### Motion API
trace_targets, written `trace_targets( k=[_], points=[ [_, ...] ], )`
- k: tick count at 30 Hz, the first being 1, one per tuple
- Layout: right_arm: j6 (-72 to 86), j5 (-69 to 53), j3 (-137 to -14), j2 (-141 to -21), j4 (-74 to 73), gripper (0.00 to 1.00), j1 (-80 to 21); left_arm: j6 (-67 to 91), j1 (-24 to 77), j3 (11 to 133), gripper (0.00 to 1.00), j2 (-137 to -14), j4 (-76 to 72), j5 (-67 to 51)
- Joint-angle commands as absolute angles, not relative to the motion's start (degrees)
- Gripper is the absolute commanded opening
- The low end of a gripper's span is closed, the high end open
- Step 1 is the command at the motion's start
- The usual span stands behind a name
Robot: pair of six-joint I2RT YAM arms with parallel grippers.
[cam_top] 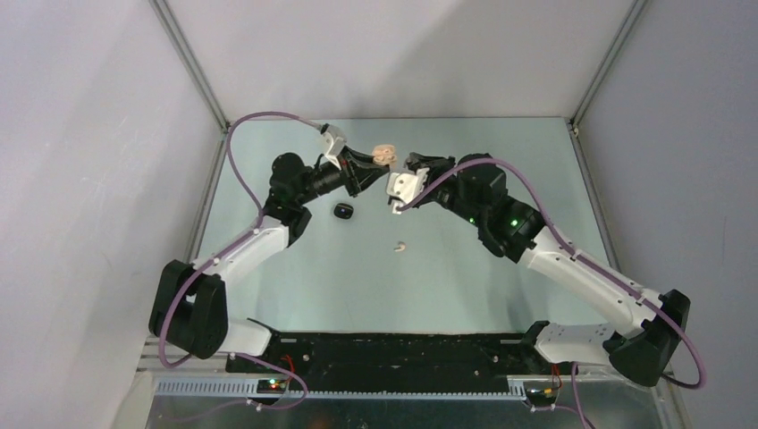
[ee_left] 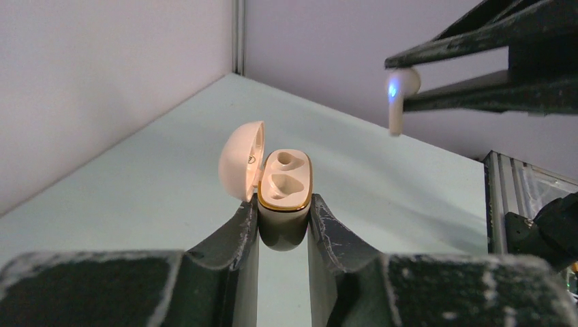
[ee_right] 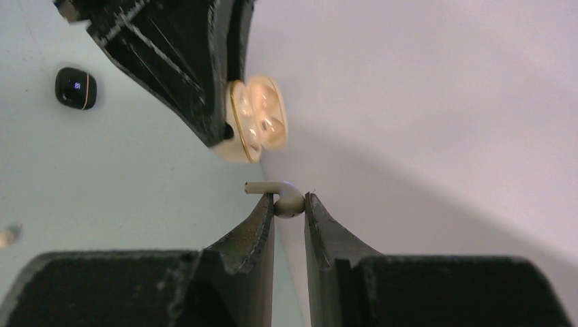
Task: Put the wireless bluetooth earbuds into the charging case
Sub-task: Insert the left earbud into the left side groove of the charging case.
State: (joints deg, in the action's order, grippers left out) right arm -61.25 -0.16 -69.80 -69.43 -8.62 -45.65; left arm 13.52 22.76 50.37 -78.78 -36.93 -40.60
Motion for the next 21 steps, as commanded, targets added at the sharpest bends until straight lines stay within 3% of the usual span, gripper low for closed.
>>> trace_targets(
  k=[1, 21],
  points=[
    [-65.09, 7.23, -69.26, -69.78, -1.30, 0.00, -49.15, 11.67, 25.01, 50.46, 0.00, -78.61, -46.45, -37.52],
    [-62.09, 6.67, -71.58, -71.89, -3.92, 0.00, -51.56, 9.58, 28.29, 47.90, 0.00, -76.52, -48.52, -41.27]
  ],
)
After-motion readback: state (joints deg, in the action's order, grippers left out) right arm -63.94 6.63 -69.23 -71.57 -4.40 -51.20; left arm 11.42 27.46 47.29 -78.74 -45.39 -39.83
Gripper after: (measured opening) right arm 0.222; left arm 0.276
